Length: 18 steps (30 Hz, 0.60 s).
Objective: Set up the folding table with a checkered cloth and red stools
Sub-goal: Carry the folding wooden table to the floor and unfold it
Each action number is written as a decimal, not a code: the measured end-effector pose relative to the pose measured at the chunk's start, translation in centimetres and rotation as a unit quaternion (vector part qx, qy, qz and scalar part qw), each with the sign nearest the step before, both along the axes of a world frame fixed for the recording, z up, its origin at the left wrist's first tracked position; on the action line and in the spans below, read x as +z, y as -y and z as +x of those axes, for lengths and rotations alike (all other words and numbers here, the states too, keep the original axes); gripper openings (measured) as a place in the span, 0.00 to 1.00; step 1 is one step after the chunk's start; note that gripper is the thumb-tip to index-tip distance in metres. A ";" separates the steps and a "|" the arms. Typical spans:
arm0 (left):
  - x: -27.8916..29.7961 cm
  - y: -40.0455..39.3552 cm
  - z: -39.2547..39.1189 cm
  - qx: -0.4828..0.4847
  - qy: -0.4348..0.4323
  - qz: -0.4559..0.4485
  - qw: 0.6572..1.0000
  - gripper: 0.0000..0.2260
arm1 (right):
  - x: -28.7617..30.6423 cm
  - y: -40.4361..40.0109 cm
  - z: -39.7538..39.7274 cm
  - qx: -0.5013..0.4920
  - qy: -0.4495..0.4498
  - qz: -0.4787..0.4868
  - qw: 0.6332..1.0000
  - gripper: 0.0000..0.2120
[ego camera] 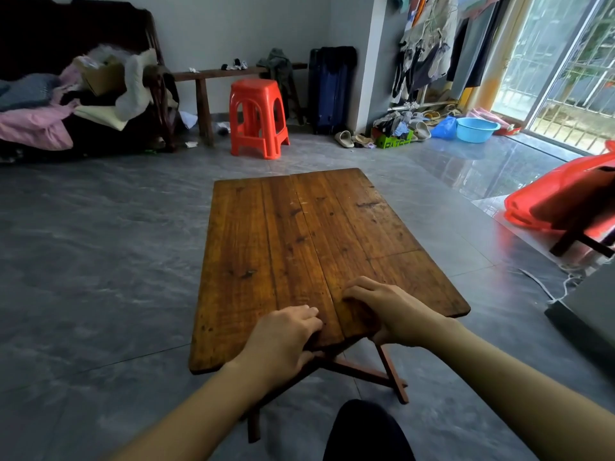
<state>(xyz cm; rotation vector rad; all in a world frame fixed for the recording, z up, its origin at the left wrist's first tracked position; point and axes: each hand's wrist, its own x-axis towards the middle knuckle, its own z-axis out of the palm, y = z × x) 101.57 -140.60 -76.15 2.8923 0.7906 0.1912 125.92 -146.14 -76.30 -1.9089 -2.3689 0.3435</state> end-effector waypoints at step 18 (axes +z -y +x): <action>3.0 -2.3 -2.1 0.027 -0.081 -0.004 0.996 0.24 | 2.0 0.0 -2.8 -0.115 0.048 0.005 0.992 0.40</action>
